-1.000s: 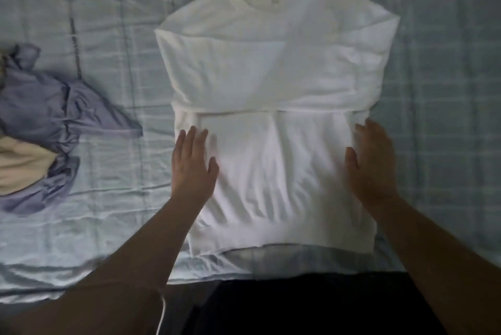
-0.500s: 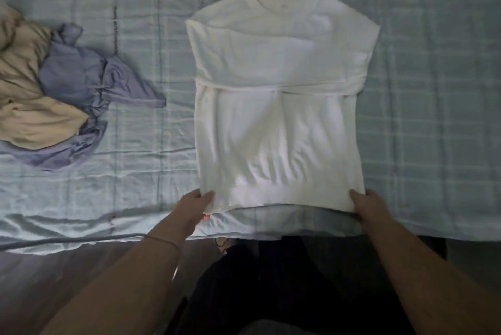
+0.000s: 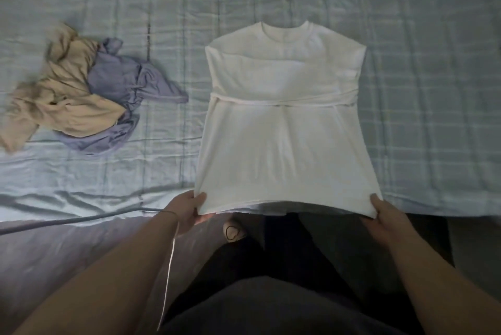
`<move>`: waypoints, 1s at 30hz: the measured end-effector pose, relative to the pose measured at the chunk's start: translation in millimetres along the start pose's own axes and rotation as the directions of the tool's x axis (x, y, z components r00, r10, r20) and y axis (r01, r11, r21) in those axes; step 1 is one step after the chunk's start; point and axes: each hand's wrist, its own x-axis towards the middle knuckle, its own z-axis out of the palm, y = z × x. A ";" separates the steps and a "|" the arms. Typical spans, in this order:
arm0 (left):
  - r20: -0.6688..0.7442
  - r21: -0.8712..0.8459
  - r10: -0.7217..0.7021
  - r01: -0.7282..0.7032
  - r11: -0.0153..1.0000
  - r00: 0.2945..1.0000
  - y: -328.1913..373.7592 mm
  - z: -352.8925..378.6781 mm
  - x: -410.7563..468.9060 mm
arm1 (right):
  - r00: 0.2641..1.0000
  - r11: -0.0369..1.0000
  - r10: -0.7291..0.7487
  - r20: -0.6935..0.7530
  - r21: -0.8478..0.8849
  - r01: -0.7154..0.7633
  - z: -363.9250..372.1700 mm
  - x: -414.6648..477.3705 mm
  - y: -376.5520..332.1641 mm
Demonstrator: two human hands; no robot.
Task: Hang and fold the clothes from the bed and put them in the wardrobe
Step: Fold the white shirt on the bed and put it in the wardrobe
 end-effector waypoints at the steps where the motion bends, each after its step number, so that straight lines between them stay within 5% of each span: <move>1: -0.004 0.004 -0.014 0.014 1.000 1.000 -3.8 -0.2 -8.2 | 1.000 0.999 0.017 -0.001 0.029 -0.017 -5.6 -7.4 3.5; 9: 0.132 -0.114 -0.033 0.048 0.992 0.991 23.5 11.2 -38.8 | 0.979 0.944 -0.203 0.026 -0.260 0.203 2.9 -49.0 -23.0; 24: -0.090 -0.201 0.173 -0.188 0.961 0.981 246.6 110.0 20.8 | 0.909 0.930 -0.343 0.236 -0.051 0.364 187.6 -18.7 -239.0; 30: -0.045 -0.250 0.246 -0.250 0.935 0.968 319.9 151.8 56.0 | 0.914 0.933 -0.354 0.199 0.003 0.361 243.2 8.3 -298.4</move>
